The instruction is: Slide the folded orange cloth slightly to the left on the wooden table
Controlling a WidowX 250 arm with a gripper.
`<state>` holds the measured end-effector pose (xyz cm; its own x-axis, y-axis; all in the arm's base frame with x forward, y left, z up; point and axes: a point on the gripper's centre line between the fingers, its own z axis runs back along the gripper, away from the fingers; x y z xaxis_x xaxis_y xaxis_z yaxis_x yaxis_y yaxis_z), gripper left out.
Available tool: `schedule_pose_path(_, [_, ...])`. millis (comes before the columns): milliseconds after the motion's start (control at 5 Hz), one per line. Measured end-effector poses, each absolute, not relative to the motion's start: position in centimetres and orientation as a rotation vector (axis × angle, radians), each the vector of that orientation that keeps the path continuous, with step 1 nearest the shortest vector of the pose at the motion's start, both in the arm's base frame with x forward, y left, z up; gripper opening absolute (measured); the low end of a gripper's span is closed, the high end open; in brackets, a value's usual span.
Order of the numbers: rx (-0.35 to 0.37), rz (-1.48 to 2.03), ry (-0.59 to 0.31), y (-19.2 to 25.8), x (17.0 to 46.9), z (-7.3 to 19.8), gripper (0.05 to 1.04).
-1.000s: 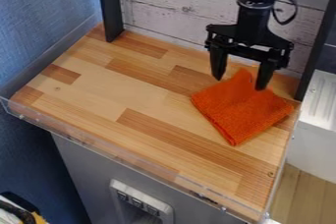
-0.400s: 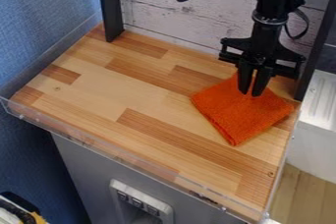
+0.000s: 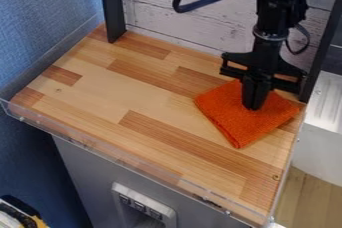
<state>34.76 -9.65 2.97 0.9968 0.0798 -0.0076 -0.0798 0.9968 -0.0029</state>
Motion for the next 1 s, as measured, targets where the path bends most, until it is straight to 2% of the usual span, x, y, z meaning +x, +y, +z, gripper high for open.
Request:
schedule_pose_path(600, [0.007,0.077,-0.002,-10.2,33.4,1.1,0.059])
schedule_pose_path(1000, [0.003,0.041,-0.020,-9.9,33.9,0.9,0.059])
